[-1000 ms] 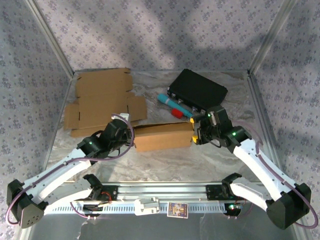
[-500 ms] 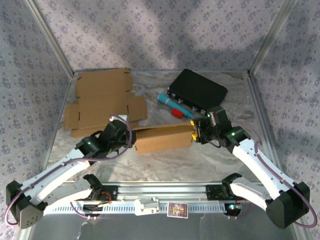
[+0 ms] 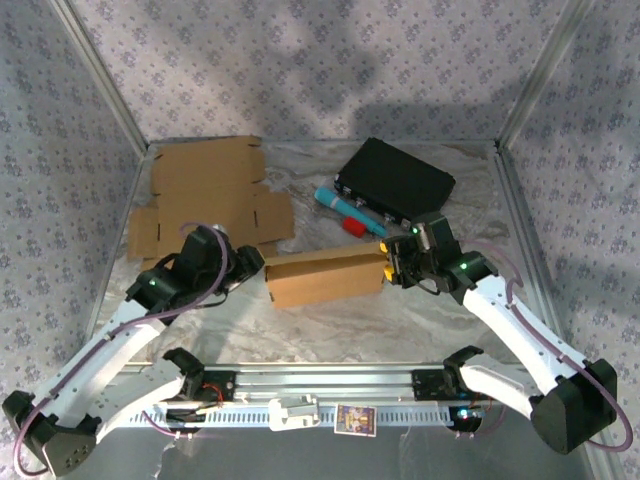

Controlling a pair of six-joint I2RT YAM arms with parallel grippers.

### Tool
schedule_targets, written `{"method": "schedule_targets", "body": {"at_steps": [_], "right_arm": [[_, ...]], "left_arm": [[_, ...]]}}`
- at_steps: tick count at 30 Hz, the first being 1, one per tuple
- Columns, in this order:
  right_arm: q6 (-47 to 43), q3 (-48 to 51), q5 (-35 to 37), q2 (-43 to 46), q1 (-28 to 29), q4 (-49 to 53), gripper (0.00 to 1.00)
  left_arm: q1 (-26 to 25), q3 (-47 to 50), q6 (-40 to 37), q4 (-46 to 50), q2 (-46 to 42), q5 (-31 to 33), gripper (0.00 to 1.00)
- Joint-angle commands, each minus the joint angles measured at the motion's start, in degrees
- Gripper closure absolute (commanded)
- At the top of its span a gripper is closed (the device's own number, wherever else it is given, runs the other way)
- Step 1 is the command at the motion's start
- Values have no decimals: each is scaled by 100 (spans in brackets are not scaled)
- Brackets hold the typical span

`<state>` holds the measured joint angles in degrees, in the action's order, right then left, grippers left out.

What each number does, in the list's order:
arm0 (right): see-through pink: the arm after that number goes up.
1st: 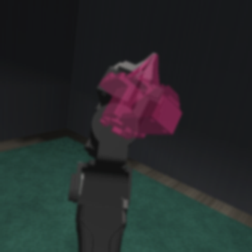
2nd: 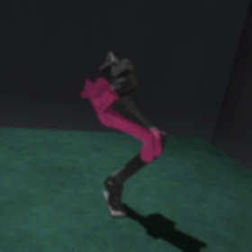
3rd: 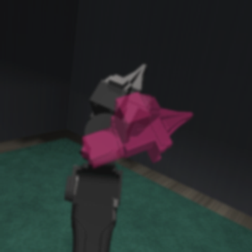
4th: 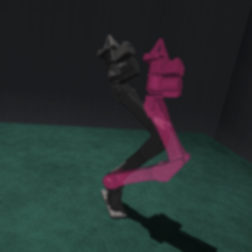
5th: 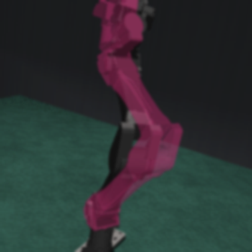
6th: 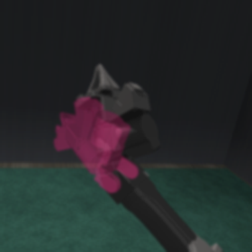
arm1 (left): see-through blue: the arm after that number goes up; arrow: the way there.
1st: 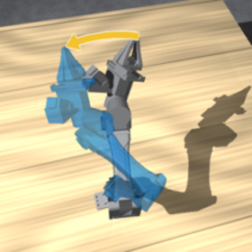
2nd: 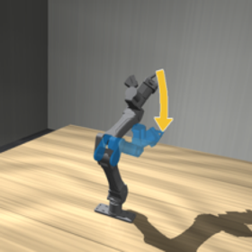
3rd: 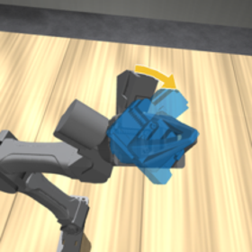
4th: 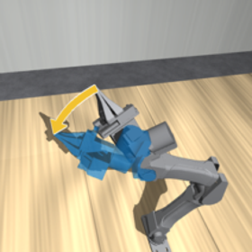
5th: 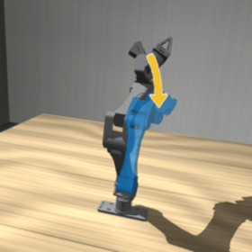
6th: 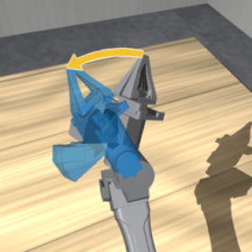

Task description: Fold the paper box

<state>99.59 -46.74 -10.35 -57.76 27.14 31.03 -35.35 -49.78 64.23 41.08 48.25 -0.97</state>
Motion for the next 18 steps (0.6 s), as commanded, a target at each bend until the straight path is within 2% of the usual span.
{"method": "schedule_targets", "body": {"at_steps": [1,7,13,18], "right_arm": [[-62,122,112,-95,13,527,50],[-58,122,103,-113,12,506,50],[-89,118,86,-148,3,518,51],[-132,104,45,-191,-14,648,51]], "left_arm": [[236,-249,791,-60,205,-784,44],[264,-303,868,-293,719,-1106,44],[276,276,1031,-561,493,-1063,53],[291,585,906,-810,517,-1152,55]]}}
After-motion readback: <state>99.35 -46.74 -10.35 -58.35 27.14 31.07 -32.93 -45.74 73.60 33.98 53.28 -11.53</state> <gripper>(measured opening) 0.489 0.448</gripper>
